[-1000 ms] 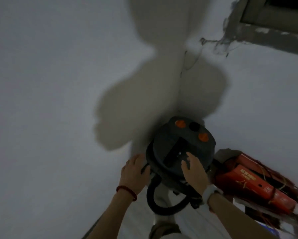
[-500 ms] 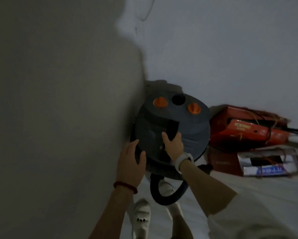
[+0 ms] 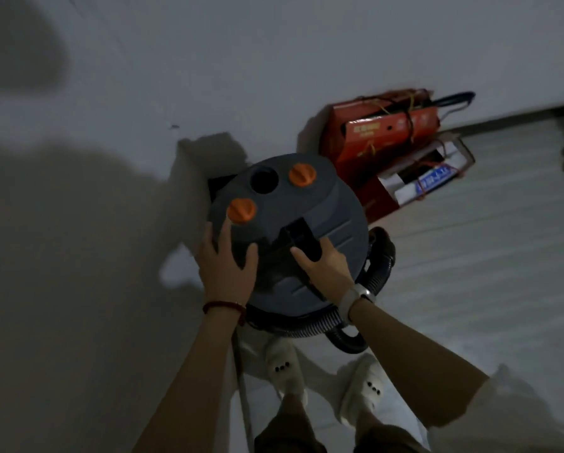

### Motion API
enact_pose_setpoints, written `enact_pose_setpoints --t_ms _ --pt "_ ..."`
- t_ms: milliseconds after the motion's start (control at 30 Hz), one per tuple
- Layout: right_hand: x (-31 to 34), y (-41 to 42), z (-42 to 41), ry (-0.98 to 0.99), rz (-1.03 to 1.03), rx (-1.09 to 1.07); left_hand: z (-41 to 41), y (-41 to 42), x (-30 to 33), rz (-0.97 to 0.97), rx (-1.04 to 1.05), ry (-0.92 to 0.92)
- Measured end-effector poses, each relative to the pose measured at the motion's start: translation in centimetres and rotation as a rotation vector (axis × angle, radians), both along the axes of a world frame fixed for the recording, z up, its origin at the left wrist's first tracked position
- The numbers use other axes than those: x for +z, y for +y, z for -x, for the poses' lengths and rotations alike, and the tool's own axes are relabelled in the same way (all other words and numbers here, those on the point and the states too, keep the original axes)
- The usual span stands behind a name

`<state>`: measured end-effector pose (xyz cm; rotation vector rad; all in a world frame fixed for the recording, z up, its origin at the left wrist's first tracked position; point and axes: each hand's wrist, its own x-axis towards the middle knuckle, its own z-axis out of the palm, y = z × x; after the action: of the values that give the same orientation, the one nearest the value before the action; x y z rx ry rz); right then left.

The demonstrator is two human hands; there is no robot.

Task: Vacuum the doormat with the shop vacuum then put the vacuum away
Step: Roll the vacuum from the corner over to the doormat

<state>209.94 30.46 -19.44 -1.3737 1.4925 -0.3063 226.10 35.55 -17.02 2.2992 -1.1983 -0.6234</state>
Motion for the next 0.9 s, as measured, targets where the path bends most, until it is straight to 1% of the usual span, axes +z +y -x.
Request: enact_pose_setpoints --t_ms 67,133,267,400,533,667,733,833,900 --pt "0.2 2.2 3.0 0.045 0.014 -0.022 2.1 1.1 -1.3 -0.057 -0.174 -0.047" --pt "0.4 3.9 6.0 0.112 0.051 0.000 4.2 2.5 -2.5 -0.119 -0.316 -0.071" --pt "0.4 6.2 12.9 0.268 0.092 0.087 8.8 5.6 -4.3 -0.129 -0.490 -0.175" --pt "0.7 8.3 20.4 0.330 0.112 0.126 15.2 8.3 -4.6 -0.115 -0.577 -0.204" --pt "0.9 10.5 27.5 0.380 0.062 0.099 22.2 10.1 -4.6 -0.126 -0.614 -0.198" --pt "1.0 13.3 33.4 0.366 0.060 -0.025 27.5 10.2 -5.2 -0.078 -0.715 -0.196" --pt "0.9 14.9 36.4 0.355 0.062 -0.119 30.4 9.6 -5.3 -0.042 -0.798 -0.152" --pt "0.5 17.1 39.7 0.291 0.037 -0.316 34.2 7.3 -5.3 -0.024 -0.968 -0.091" --pt "0.3 18.1 41.5 0.252 0.017 -0.492 37.2 4.4 -5.2 -0.075 -1.108 -0.042"
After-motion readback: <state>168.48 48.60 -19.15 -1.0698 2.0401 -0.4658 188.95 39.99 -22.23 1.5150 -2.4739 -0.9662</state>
